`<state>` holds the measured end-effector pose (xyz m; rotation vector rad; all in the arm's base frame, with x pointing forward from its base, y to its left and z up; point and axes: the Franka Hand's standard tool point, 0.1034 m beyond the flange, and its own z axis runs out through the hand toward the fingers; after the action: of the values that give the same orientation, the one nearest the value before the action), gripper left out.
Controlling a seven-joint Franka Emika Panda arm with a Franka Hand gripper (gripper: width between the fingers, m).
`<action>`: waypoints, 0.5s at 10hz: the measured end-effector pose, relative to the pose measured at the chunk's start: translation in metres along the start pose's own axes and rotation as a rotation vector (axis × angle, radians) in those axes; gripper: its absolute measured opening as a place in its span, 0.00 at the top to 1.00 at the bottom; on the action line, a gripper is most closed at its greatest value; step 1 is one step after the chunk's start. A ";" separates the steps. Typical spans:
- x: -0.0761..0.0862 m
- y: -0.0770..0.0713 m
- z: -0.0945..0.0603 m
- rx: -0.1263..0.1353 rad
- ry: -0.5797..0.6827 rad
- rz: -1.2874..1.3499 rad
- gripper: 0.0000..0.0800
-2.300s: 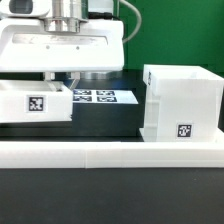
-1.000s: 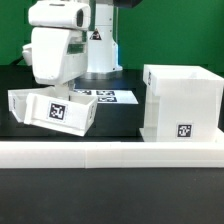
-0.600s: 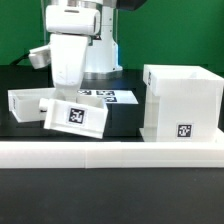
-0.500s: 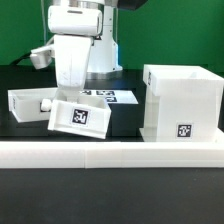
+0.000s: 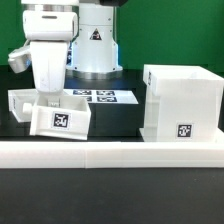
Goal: Assemble drawer
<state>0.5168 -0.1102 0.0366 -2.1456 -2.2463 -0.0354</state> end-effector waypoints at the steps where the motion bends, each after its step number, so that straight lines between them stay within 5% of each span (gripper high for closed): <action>1: -0.005 -0.002 -0.001 0.010 0.033 0.015 0.95; 5: 0.023 0.007 0.005 0.021 0.056 0.057 0.95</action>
Offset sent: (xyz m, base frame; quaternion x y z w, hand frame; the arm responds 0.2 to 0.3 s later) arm 0.0135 0.0291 0.0006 0.0243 0.0045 0.0167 0.9996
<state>0.5229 -0.0867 0.0330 -2.1684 -2.1445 -0.0692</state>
